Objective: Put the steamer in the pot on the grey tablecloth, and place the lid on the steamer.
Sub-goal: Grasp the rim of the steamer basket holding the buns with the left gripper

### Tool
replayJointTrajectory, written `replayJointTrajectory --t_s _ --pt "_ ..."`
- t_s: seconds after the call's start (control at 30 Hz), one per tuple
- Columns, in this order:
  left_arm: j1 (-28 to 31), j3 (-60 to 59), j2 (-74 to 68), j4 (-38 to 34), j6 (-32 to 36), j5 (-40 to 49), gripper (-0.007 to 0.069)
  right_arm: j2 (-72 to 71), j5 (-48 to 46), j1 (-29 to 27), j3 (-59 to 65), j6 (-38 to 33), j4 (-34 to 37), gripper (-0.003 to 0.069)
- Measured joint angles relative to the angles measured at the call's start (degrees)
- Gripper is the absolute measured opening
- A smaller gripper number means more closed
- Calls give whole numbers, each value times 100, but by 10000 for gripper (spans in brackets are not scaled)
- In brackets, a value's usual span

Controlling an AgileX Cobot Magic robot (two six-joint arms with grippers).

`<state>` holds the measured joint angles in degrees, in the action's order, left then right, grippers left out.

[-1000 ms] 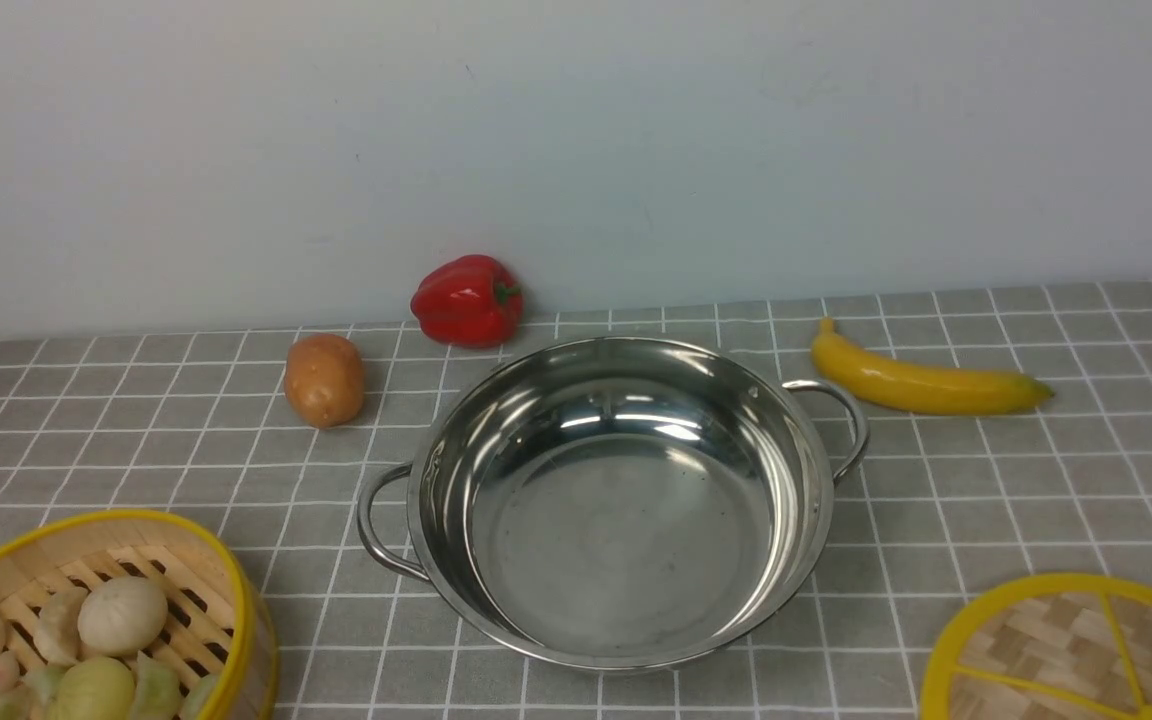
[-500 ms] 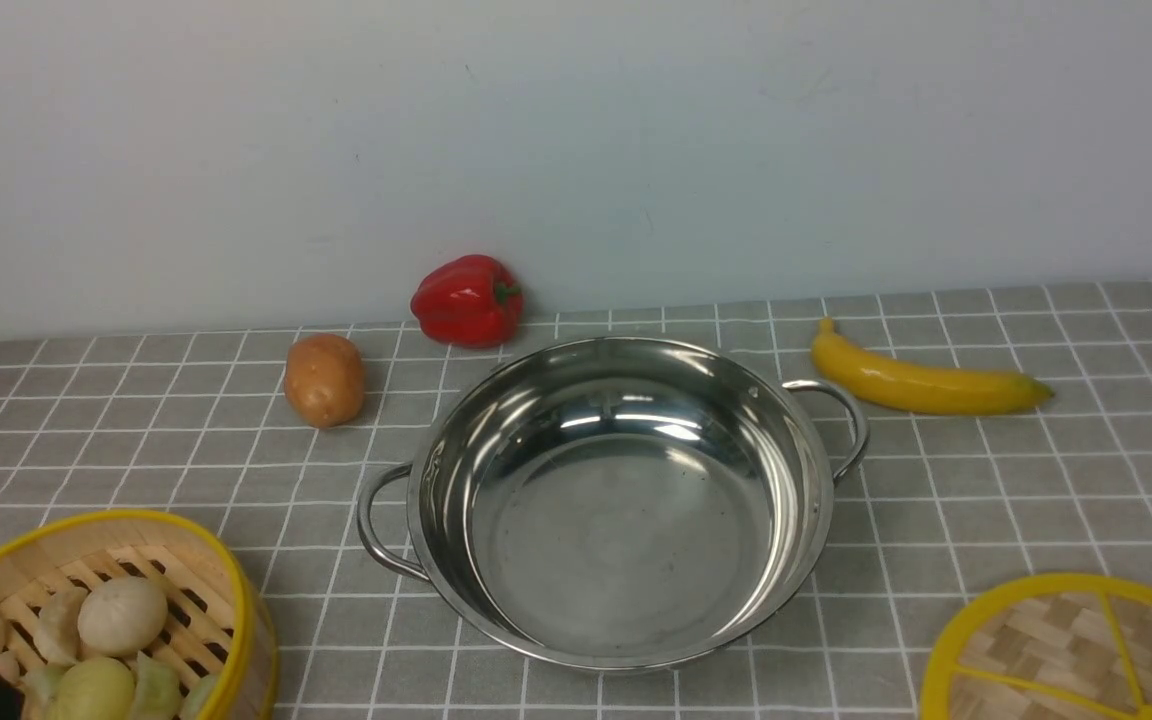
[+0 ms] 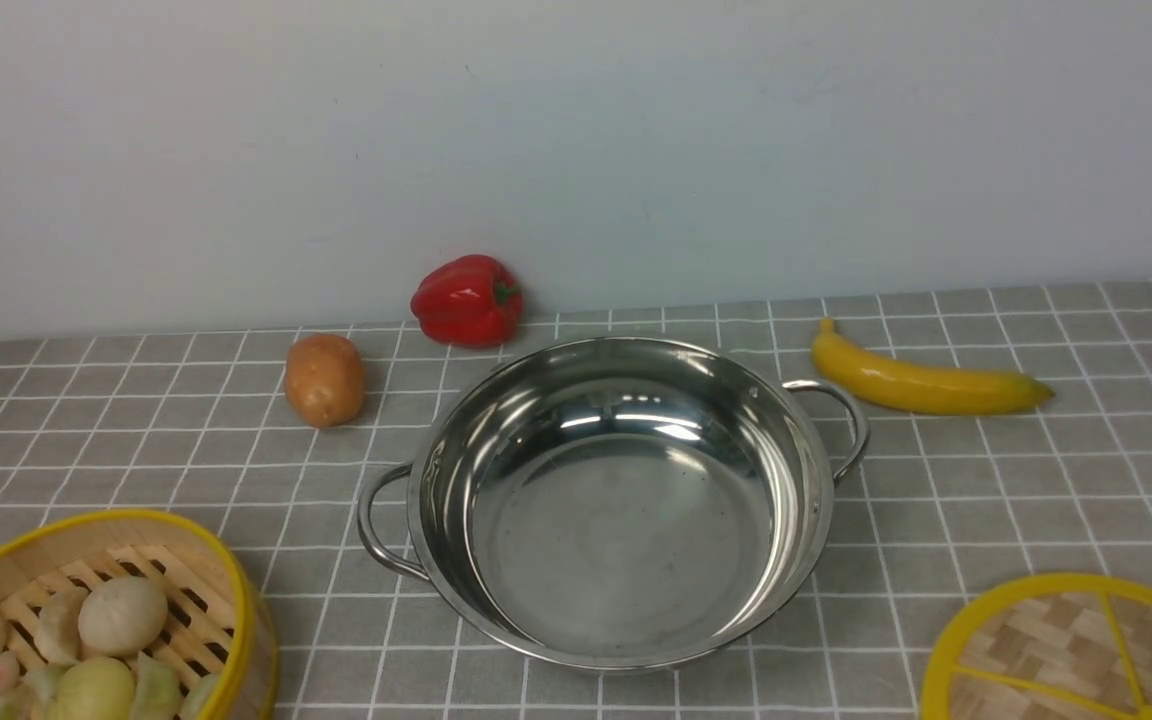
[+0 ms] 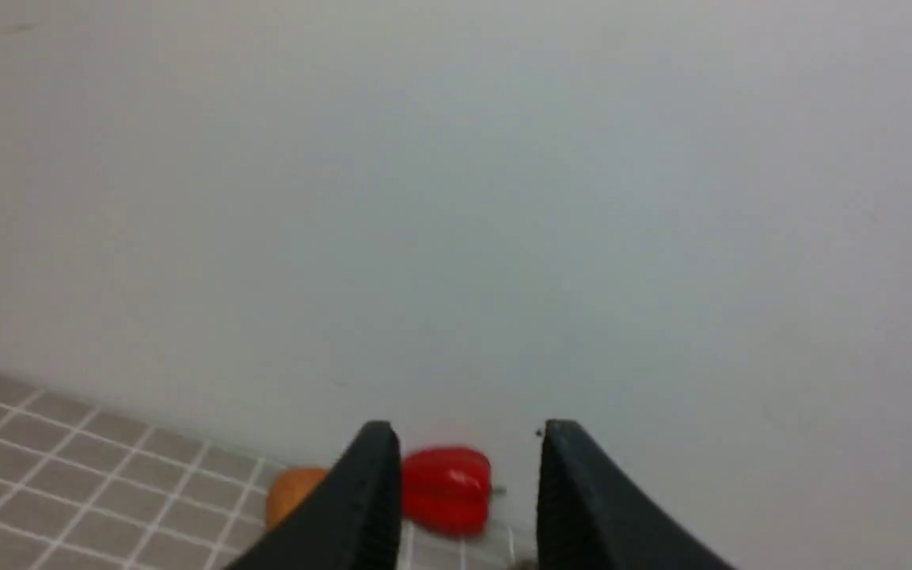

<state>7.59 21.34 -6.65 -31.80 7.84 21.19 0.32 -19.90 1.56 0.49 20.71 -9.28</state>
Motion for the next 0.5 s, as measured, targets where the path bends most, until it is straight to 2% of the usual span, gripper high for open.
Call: replayJointTrajectory --t_s 0.03,0.07,0.13,0.23,0.37,0.5 --pt "0 582 -374 94 42 908 243 0 0 0 0 0 0 245" --pt "0 822 -555 163 63 1336 243 0 0 0 0 0 0 245" --pt "0 1616 -1286 364 77 2898 243 0 0 0 0 0 0 245" --pt "0 2343 -2199 564 108 4257 243 0 0 0 0 0 0 245" --pt "0 3030 -3551 788 606 4780 243 0 0 0 0 0 0 245" --pt "0 3182 -4713 1284 1655 4789 243 0 0 0 0 0 0 245"
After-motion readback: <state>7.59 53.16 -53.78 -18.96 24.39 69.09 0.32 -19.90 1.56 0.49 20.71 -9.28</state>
